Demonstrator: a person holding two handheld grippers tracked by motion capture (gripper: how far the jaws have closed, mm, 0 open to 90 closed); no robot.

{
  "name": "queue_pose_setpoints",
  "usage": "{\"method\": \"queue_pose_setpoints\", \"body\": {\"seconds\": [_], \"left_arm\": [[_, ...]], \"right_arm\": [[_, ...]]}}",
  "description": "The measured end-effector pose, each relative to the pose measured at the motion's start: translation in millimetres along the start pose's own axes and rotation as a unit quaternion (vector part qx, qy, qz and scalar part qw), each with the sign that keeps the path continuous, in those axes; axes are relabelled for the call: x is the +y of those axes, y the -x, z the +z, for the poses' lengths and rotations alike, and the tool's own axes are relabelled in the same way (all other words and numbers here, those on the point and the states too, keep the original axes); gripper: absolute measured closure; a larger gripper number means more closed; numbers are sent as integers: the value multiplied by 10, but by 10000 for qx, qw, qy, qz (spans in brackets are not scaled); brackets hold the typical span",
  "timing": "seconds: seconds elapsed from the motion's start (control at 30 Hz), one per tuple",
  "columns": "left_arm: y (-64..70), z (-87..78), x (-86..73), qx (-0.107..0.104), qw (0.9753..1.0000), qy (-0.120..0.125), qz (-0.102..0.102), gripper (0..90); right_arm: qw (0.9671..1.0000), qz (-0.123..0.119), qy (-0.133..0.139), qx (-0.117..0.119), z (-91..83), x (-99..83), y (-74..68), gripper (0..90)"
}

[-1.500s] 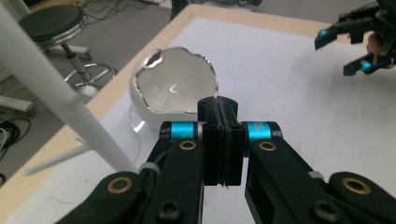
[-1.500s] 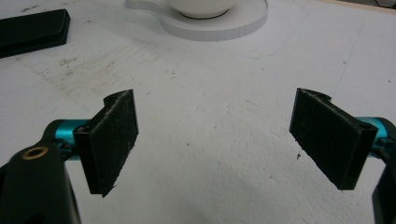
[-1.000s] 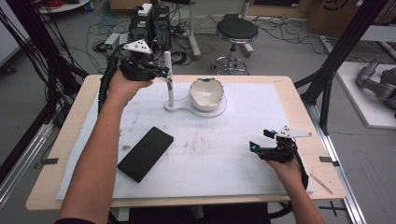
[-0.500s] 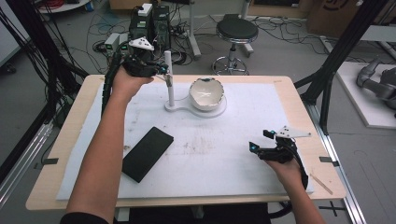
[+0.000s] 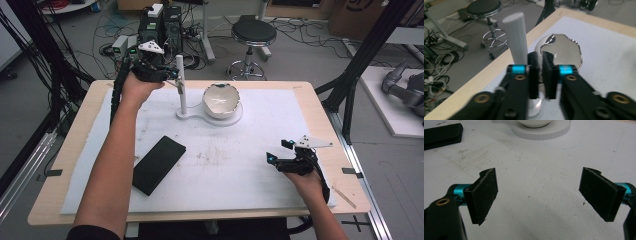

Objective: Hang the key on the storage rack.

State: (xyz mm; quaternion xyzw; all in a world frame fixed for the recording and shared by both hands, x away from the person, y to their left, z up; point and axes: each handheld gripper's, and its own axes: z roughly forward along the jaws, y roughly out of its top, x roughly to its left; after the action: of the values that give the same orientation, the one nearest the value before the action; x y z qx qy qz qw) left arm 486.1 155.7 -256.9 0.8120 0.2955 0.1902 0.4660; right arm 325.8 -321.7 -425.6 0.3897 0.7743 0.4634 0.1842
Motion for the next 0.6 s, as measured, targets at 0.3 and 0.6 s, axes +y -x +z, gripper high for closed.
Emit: {"method": "queue_pose_setpoints", "body": {"seconds": [0.3,0.6], "left_arm": [[12,-210,-98,69,10000,-22,-29,616],[244,-341,-480,-189,9998,29,-5,424]], "right_arm": [[10000,13,-25,17,4,-1,-5,158],[10000,-12,32,-24,-21,-2,-8,158]]}}
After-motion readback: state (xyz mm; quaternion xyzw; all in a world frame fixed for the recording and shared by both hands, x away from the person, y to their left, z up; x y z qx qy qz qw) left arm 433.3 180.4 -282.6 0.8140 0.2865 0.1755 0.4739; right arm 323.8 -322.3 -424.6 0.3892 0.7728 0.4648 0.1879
